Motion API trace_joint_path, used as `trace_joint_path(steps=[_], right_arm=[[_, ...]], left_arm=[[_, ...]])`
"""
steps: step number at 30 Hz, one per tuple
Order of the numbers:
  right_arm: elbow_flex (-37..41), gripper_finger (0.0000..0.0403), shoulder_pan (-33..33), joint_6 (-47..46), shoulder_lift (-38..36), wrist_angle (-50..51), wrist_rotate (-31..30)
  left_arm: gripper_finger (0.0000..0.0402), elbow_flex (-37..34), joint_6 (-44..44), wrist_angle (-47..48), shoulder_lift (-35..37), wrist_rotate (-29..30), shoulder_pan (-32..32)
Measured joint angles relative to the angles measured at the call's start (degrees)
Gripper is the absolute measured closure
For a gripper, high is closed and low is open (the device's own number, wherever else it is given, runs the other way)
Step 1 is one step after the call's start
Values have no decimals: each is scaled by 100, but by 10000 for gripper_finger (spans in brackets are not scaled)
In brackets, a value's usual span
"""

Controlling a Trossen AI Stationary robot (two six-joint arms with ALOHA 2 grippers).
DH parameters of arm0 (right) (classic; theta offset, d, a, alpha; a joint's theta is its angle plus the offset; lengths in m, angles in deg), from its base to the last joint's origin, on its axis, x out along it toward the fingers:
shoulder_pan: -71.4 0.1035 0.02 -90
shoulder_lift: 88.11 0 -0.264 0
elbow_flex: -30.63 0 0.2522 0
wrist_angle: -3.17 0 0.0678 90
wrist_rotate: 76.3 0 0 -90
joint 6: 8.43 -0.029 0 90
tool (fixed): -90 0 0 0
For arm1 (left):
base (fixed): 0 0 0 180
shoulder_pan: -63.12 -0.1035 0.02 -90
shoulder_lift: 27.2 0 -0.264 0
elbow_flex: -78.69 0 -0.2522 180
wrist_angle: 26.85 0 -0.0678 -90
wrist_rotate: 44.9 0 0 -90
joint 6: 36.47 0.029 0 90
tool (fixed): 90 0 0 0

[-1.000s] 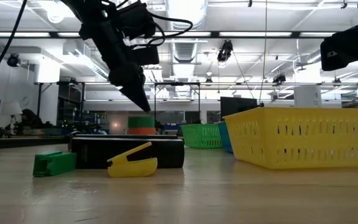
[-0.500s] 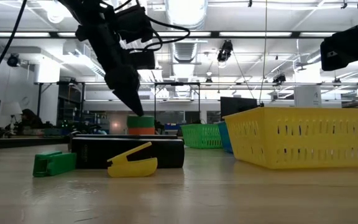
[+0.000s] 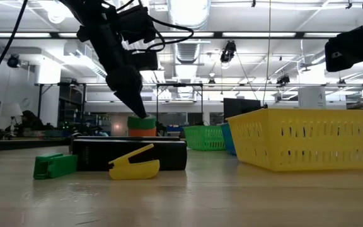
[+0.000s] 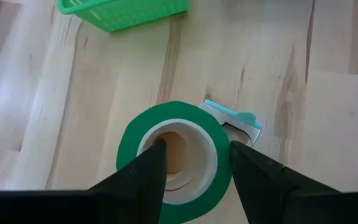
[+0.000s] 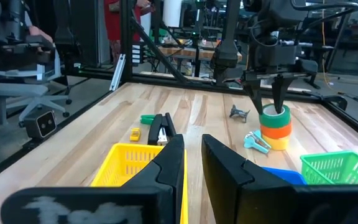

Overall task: Pick and place Stapler, Stapler remover, tape
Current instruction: Put the green tape into the red bin

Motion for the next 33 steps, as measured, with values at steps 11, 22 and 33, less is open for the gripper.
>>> trace_joint_path(steps=[11, 22, 33], right_arm=[[0, 351, 0, -9, 0, 0, 0], [0, 351, -2, -7, -2, 0, 0], [0, 351, -2, 2, -5, 0, 0]], left_arm=[[225, 252, 8, 201, 39, 40, -8], [228, -148, -159, 115, -74, 148, -8], [312, -168, 17, 63, -74, 272, -8]])
